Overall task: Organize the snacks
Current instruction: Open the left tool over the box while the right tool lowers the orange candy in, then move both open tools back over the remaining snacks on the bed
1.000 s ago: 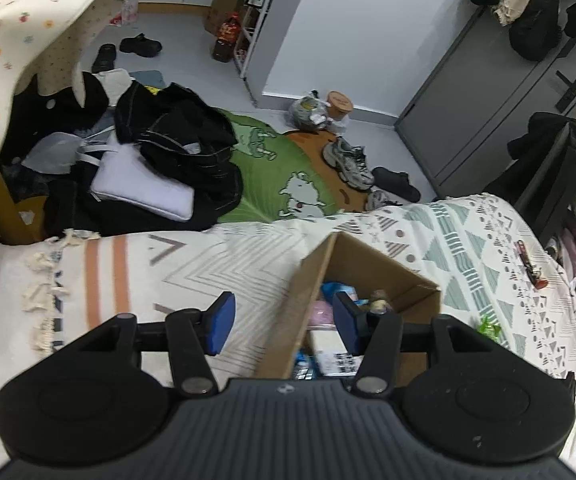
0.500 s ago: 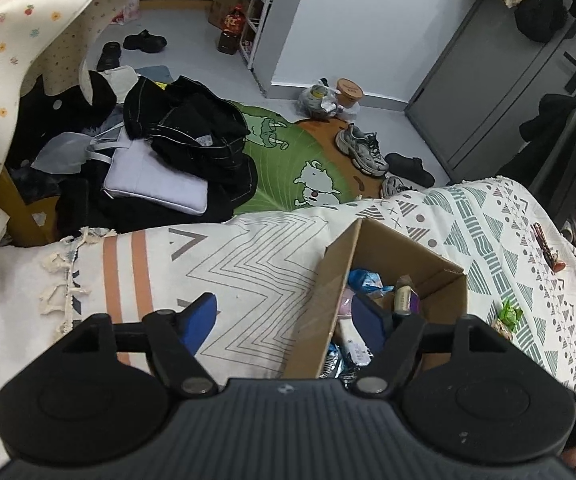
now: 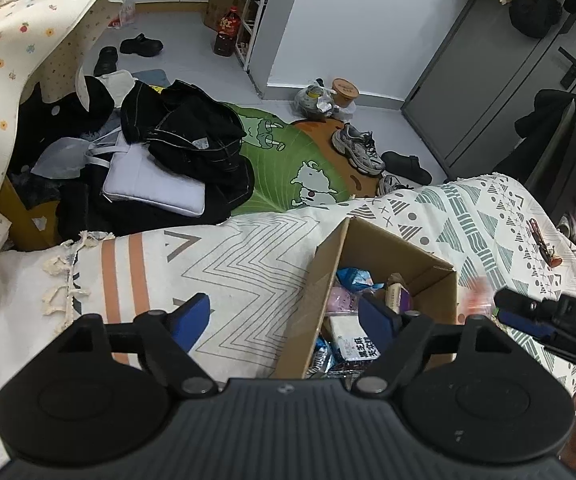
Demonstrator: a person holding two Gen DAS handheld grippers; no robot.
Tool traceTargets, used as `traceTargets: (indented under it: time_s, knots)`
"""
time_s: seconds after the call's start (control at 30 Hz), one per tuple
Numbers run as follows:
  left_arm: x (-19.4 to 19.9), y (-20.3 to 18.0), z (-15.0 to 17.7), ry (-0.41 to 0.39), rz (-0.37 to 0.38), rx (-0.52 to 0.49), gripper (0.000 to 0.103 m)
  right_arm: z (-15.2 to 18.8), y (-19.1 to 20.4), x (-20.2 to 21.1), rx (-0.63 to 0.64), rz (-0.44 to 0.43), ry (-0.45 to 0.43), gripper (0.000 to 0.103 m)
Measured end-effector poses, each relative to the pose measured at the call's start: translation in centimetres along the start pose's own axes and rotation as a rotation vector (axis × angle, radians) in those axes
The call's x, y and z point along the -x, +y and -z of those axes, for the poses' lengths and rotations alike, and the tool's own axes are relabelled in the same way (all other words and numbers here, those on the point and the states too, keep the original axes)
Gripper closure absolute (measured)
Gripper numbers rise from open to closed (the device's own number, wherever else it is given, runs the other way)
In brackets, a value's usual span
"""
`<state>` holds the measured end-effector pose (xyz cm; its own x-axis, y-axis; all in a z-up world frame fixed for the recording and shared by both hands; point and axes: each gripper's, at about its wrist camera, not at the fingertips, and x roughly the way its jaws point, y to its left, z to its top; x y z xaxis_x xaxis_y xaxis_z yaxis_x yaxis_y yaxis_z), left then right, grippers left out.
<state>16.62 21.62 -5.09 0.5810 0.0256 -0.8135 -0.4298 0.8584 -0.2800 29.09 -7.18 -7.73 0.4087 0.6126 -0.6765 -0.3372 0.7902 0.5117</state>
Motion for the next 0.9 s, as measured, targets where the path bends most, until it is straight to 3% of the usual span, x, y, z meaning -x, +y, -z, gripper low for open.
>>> traceTargets:
  time_s: [0.37, 0.57, 0.73, 0.9]
  knots:
    - [0.2, -4.7, 0.5, 0.005, 0.011, -0.062, 0.01, 0.1, -4.5, 4.1, -0.02, 0.05, -0.012, 0.048]
    - [-0.1, -8.5, 1.2, 0.015, 0.035, -0.097, 0.009, 0.0, -7.5, 6.2, -0.036, 0.095, -0.032, 0.033]
    - [-0.5, -11.5, 1.9, 0.012, 0.07, -0.123, 0.003, 0.0, -10.2, 8.0, -0.054, 0.121, -0.072, 0.013]
    - [-1.3, -14.7, 2.4, 0.021, 0.091, -0.152, 0.0, -0.1, -13.0, 9.4, -0.08, 0.136, -0.103, 0.006]
